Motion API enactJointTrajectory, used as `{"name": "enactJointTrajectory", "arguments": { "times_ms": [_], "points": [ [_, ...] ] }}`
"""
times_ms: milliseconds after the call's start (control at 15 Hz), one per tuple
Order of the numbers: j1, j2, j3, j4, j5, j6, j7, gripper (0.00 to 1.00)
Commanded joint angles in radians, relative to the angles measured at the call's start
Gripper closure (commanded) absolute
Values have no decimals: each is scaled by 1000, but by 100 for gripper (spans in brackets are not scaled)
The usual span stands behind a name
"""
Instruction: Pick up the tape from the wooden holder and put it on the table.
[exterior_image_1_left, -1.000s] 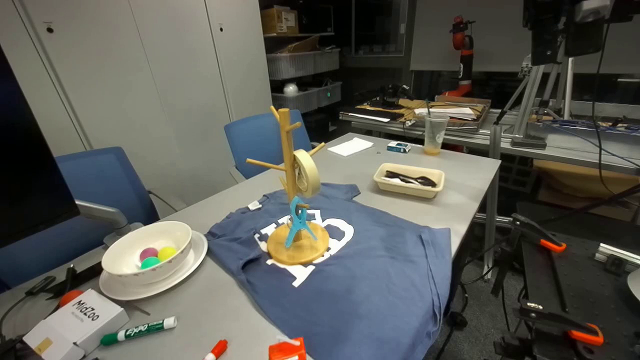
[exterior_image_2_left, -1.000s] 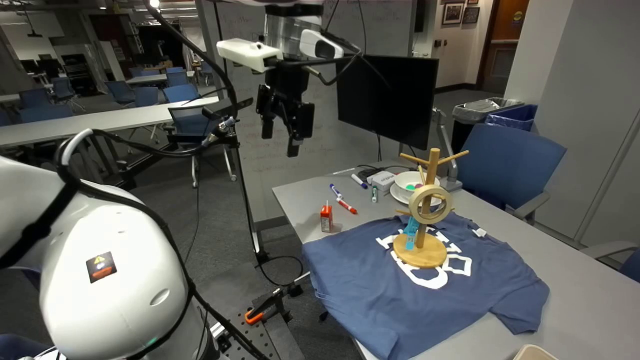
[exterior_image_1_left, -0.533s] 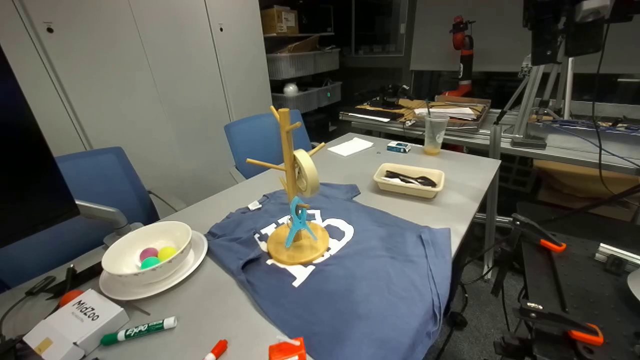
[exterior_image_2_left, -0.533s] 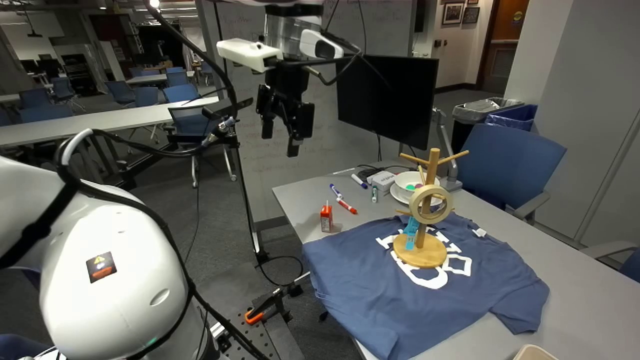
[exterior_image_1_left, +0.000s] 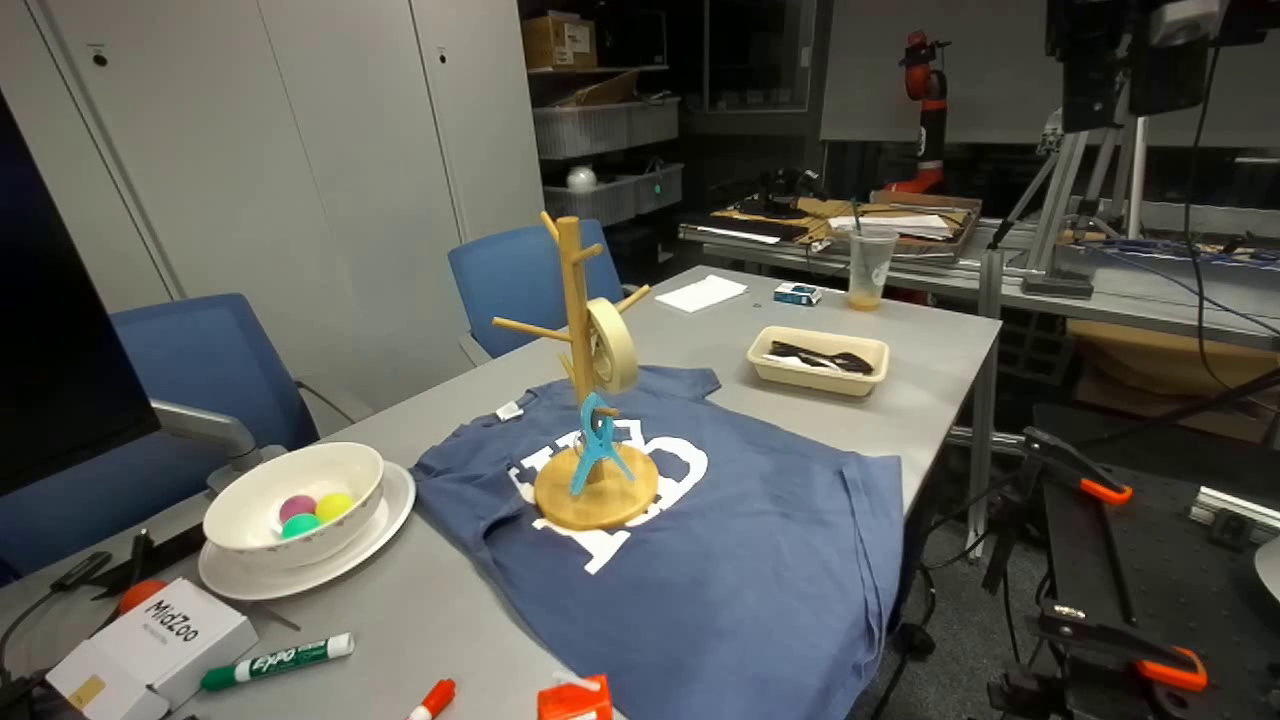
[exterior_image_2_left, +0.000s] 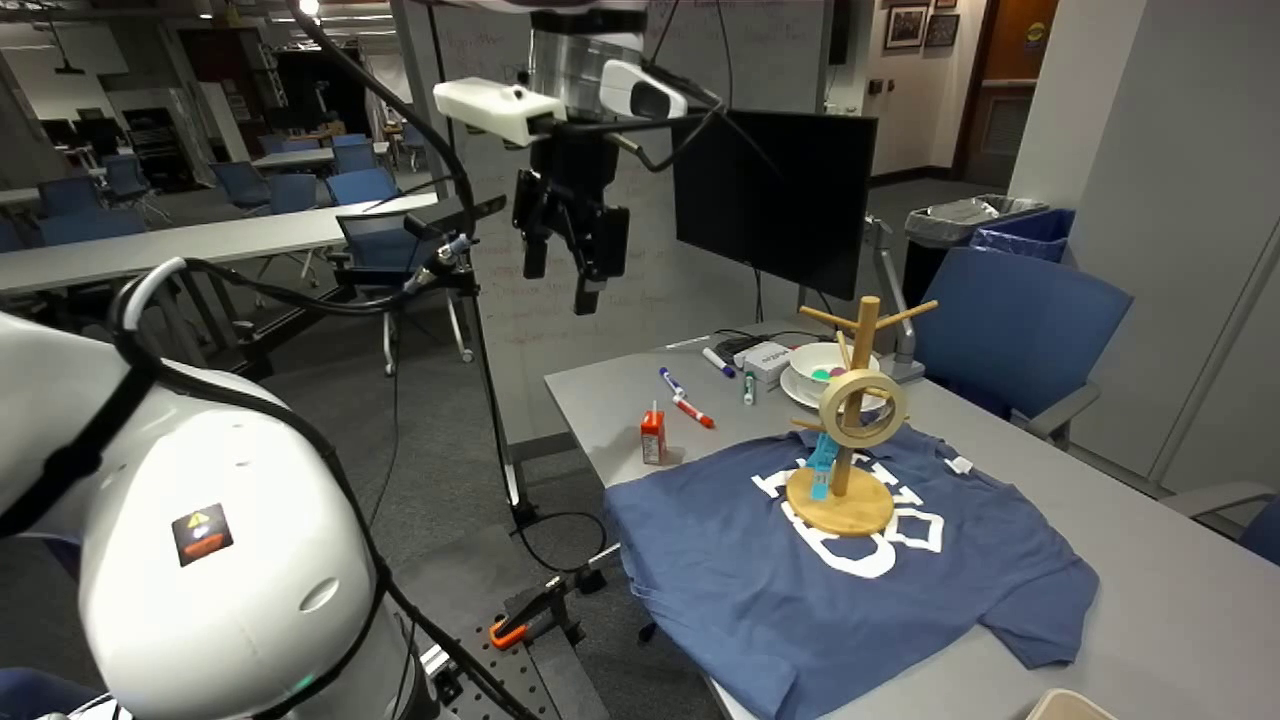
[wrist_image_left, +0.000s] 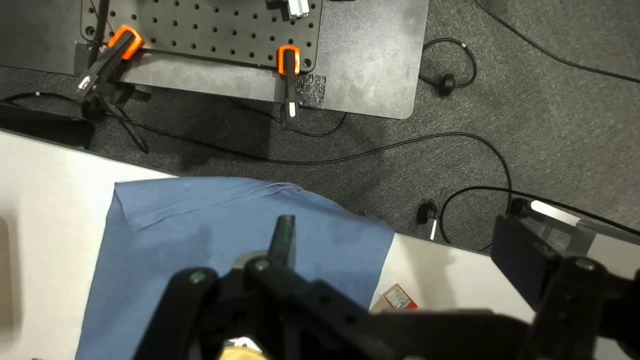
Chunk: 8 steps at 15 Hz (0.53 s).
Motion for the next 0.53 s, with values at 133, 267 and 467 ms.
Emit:
{"name": "enactJointTrajectory", "arguments": {
  "times_ms": [133, 267, 467],
  "points": [
    [-36, 27, 19, -17, -15, 89, 2, 0],
    [-43, 46, 21, -31, -24, 155, 6, 0],
    [-52, 84, 31, -54, -53, 264, 21, 0]
  ]
}}
